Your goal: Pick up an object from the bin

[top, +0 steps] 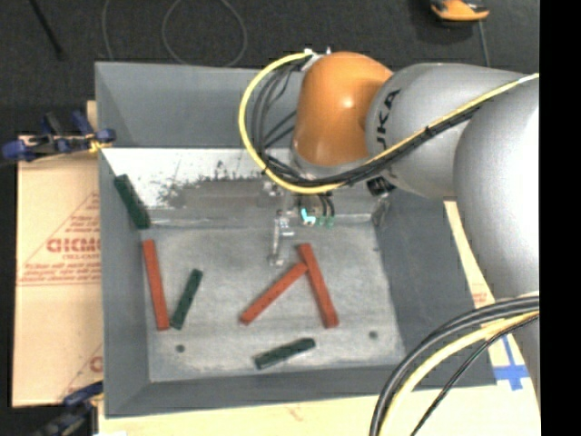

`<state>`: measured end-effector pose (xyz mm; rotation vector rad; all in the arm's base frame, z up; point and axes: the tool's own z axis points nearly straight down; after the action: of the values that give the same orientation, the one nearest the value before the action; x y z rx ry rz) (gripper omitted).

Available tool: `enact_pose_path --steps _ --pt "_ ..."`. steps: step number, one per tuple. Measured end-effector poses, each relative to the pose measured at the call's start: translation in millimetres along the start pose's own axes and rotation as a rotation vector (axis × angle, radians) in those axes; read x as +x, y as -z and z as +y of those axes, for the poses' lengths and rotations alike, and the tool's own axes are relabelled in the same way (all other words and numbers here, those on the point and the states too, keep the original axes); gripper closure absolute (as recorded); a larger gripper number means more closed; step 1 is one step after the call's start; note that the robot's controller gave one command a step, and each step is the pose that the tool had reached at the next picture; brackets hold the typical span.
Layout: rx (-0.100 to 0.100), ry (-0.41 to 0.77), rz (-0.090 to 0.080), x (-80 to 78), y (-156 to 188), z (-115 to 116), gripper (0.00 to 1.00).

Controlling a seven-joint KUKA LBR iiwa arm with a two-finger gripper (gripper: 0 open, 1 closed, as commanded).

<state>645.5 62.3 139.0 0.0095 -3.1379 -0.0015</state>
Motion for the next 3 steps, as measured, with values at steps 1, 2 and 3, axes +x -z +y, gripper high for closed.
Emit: enact_pose_path --steps 1,2,3 --pt "0.002 0.392 -0.002 45.3 -71 -25 0.0" --pt "0.001 0.388 -0.008 43.0 -68 -24 1.0" --pt "0.004 0.416 -0.018 32.9 129 4 1.0"
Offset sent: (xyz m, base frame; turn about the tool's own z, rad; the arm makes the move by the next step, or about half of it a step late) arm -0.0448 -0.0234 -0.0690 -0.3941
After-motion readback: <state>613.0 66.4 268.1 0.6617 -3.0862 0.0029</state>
